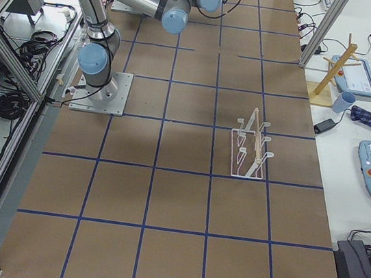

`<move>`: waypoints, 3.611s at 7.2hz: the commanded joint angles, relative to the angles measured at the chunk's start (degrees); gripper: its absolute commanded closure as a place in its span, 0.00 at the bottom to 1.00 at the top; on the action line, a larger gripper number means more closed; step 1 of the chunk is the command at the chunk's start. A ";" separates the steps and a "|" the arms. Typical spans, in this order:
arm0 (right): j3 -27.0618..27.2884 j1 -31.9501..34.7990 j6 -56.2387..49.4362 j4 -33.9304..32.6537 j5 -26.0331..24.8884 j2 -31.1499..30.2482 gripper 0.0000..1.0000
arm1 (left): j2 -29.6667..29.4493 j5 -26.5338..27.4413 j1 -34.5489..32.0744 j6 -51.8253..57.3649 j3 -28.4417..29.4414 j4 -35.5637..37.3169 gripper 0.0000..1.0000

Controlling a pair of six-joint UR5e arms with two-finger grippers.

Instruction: Transfer IKEA cup to right arm and place on rack

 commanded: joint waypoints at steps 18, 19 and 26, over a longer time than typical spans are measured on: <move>-11.77 -8.95 -2.64 6.87 -72.62 5.09 0.83 | 5.89 57.80 7.28 -28.34 15.14 26.30 0.00; -14.91 -12.61 -6.15 6.77 -78.54 9.39 0.80 | 5.89 64.88 3.96 -31.61 15.31 32.98 0.00; -23.64 -15.90 -8.90 0.97 -89.59 21.91 0.81 | 8.08 84.37 -8.64 -43.50 12.77 47.90 0.00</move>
